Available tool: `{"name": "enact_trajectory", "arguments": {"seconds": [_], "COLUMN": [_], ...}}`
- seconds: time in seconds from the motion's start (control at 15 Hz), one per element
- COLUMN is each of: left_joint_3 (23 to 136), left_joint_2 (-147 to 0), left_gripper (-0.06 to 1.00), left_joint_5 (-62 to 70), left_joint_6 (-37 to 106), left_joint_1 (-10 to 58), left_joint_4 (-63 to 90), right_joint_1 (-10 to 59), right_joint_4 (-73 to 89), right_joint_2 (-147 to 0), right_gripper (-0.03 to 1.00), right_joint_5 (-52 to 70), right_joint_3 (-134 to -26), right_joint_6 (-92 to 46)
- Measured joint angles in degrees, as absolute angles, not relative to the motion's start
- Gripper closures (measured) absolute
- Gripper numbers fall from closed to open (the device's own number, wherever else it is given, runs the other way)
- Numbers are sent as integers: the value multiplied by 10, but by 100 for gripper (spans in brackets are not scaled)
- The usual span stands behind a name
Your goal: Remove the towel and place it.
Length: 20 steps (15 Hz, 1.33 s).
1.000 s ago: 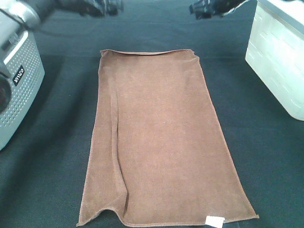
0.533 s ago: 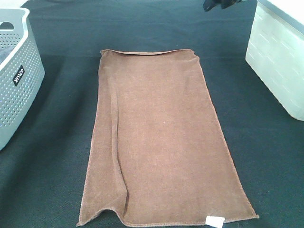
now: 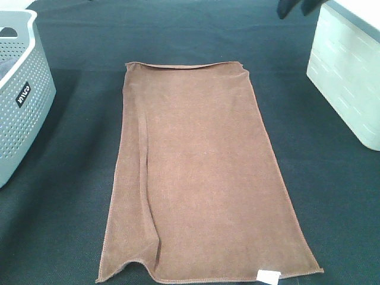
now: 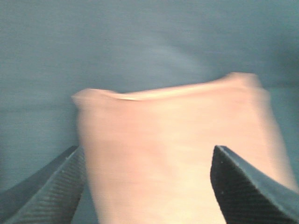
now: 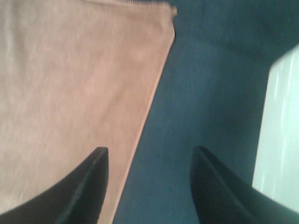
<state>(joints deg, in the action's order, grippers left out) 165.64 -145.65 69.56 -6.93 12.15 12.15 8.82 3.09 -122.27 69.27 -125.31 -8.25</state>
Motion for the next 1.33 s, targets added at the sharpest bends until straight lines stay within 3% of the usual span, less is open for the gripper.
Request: {"name": "enact_trajectory", "arguments": {"seconds": [0.27, 0.87, 1.33], "left_joint_3": [1571, 989, 651], "left_joint_2": [-1372, -1032, -763], "left_gripper": [24, 24, 24], "left_joint_5": [697, 696, 603], "left_joint_6": [-71, -52, -69], "left_joint_1": [122, 122, 122], "left_joint_4": [126, 28, 10], "right_joint_1": [88, 88, 88], "right_joint_4": [29, 44, 48], "right_joint_2": [-1088, -739, -513], "right_gripper": [45, 45, 45], "right_joint_5": [694, 560, 553], "right_joint_3": [-1060, -607, -405], "right_joint_6": [-80, -66, -65]}}
